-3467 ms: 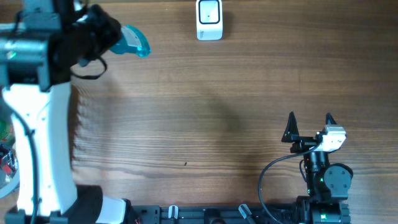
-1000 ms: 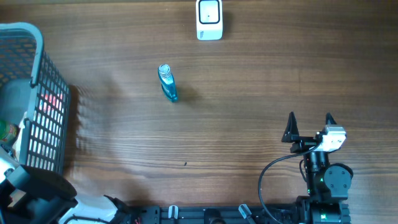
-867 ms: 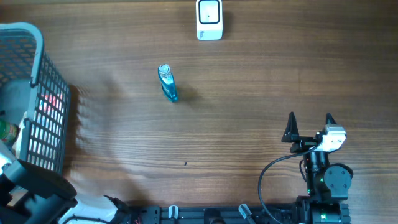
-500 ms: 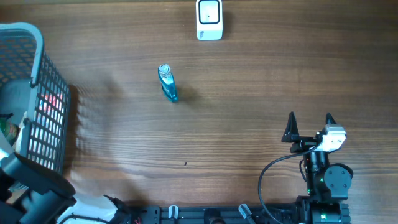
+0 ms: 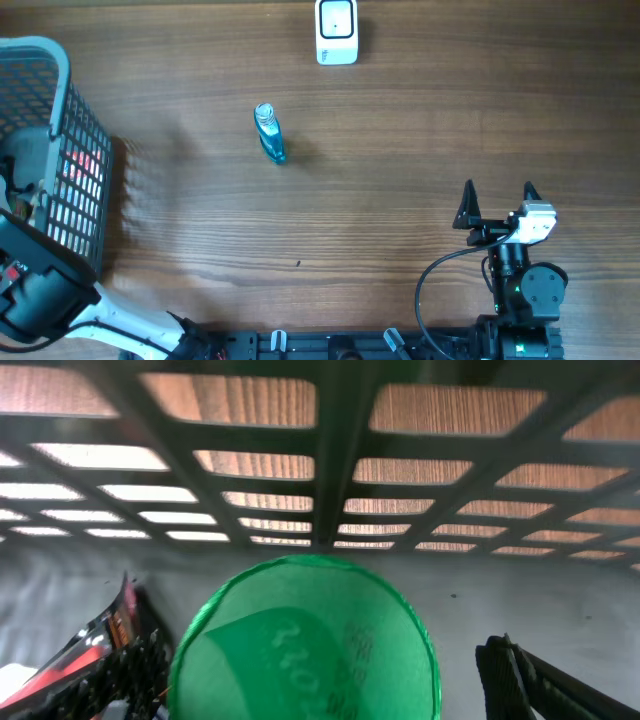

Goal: Scan the item barcode
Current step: 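Reach the left gripper into the basket and grasp the green-lidded jar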

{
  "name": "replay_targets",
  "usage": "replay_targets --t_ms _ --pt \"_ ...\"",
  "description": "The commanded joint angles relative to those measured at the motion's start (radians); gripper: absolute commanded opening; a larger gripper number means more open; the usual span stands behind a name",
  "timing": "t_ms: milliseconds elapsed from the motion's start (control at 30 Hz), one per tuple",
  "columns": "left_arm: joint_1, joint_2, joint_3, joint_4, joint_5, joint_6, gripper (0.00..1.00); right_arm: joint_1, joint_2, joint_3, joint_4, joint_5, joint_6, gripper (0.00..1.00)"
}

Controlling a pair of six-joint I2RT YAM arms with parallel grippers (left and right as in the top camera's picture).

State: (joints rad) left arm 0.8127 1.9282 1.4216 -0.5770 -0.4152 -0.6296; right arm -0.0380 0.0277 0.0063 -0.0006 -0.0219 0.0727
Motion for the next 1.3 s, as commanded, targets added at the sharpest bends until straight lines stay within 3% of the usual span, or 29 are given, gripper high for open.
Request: replay_targets --t_ms 0,167,300,433,633,733,800,833,867,900,1000,1133,1267 --pt "0.003 0.036 -0.01 0.028 -0.016 0.11 1.0 0.007 -0.007 -0.001 0.003 -0.008 -0.018 1.0" --pt "0.003 0.043 -0.01 0.04 -0.008 0.109 0.98 0.007 -0.007 -0.001 0.003 -0.008 -0.018 1.0" --pt "0.003 0.044 -0.01 0.039 -0.004 0.109 0.81 0.007 -0.007 -0.001 0.003 -0.008 -0.017 1.0" --pt "0.003 0.045 -0.01 0.031 -0.003 0.109 0.73 0.007 -0.007 -0.001 0.003 -0.008 -0.018 1.0" --pt "0.003 0.035 -0.01 0.0 0.06 0.105 0.73 0.007 -0.007 -0.001 0.003 -0.008 -0.017 1.0" --pt "0.003 0.001 -0.01 -0.006 0.059 0.105 0.66 0.007 -0.007 -0.001 0.003 -0.008 -0.017 1.0" --pt "0.003 -0.002 -0.01 -0.006 0.059 0.105 0.67 0.007 -0.007 -0.001 0.003 -0.008 -0.017 1.0" --pt "0.003 -0.002 -0.01 -0.002 0.059 0.102 0.73 0.007 -0.007 -0.001 0.003 -0.008 -0.017 1.0" --pt "0.003 -0.002 -0.01 0.005 0.058 0.102 0.88 0.007 -0.007 -0.001 0.003 -0.008 -0.017 1.0" --pt "0.003 -0.002 -0.01 0.014 0.058 0.102 0.93 0.007 -0.007 -0.001 0.003 -0.008 -0.018 1.0" --pt "0.003 0.001 -0.01 0.035 0.058 0.102 0.94 0.007 -0.007 -0.001 0.003 -0.008 -0.018 1.0" --pt "0.003 0.018 -0.01 0.047 0.055 0.103 0.84 0.007 -0.007 -0.001 0.003 -0.008 -0.017 1.0" --pt "0.003 0.052 -0.01 0.044 0.055 0.103 0.83 0.007 -0.007 -0.001 0.003 -0.008 -0.018 1.0"
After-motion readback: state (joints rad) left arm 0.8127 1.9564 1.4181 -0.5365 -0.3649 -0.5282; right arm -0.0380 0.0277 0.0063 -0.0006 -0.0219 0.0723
